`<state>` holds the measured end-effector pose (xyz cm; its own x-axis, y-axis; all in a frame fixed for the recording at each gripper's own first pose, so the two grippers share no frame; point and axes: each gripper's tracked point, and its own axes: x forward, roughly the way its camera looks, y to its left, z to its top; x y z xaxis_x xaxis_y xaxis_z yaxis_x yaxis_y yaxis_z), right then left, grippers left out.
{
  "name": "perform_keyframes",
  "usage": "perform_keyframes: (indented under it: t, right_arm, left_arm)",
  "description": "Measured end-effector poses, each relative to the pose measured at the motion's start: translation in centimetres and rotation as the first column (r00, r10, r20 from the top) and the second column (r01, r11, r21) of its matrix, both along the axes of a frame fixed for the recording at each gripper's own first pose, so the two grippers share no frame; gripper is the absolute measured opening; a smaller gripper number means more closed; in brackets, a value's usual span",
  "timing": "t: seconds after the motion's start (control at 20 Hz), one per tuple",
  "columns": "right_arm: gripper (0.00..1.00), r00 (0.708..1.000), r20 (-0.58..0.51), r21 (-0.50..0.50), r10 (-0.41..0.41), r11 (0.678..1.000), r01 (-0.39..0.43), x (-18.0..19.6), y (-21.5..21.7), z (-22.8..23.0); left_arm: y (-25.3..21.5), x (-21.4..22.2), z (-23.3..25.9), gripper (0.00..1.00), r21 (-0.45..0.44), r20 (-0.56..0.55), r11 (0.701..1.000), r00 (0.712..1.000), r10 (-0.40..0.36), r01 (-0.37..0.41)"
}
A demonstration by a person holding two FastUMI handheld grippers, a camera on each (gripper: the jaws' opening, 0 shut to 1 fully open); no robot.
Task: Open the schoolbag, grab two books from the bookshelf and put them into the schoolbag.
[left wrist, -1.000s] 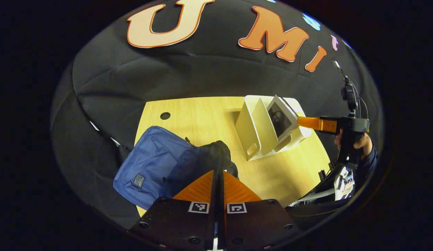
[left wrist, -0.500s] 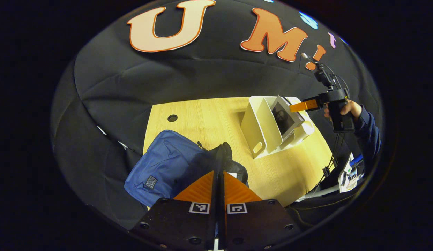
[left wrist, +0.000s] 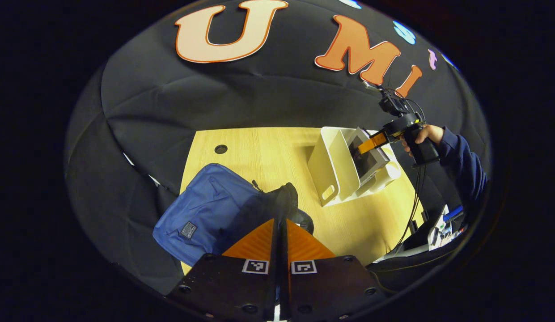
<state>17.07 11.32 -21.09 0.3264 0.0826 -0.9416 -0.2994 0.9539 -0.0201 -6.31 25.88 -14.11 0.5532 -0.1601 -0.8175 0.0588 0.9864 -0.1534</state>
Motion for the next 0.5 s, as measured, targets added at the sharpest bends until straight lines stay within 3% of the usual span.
perform_keyframes:
  t: [0.1, 0.2, 0.25, 0.3, 0.35, 0.4, 0.45, 0.5]
  right_arm:
    - [0.66, 0.998, -0.059, -0.025, -0.015, 1.000, 0.013, 0.0, -0.4, -1.1]
    - [0.52, 0.997, -0.069, -0.048, -0.022, 0.999, 0.018, 0.8, -0.7, -2.2]
    - [0.58, 0.997, -0.075, -0.060, -0.021, 0.998, 0.016, 0.5, -0.7, -2.6]
    - [0.45, 0.997, -0.080, -0.074, -0.008, 0.997, 0.002, 0.4, -0.9, -3.2]
    - [0.43, 0.995, -0.099, -0.075, -0.007, 0.997, 0.000, 0.0, -0.8, -3.9]
    - [0.58, 0.994, -0.107, -0.069, -0.010, 0.998, 0.003, -0.3, -0.5, -3.4]
    - [0.49, 0.994, -0.113, -0.064, -0.003, 0.998, -0.004, -0.3, -0.5, -3.9]
    - [0.55, 0.994, -0.107, -0.064, -0.001, 0.998, -0.006, -0.4, -0.8, -3.5]
  left_arm:
    - [0.0, 0.3, -0.2, 0.04, -0.006, 0.001, 1.000, 1.000, 0.010, -0.010]
    - [0.0, 0.0, -0.2, 0.04, -0.018, 0.002, 1.000, 1.000, 0.020, -0.020]
    - [-0.1, 0.0, -0.2, 0.04, -0.027, -0.002, 0.999, 1.000, 0.023, -0.023]
    - [-0.3, 0.0, -0.3, 0.04, -0.033, -0.003, 0.999, 1.000, 0.024, -0.024]
    - [-0.2, -0.2, -0.5, 0.04, -0.036, -0.008, 0.999, 1.000, 0.029, -0.029]
    - [-0.1, -0.2, -0.5, 0.08, -0.036, -0.008, 0.999, 0.999, 0.031, -0.032]
    - [-0.1, -0.1, -0.5, 0.04, -0.036, -0.008, 0.999, 0.999, 0.037, -0.037]
    - [-0.1, 0.0, -0.6, 0.04, -0.034, -0.008, 0.999, 0.999, 0.036, -0.036]
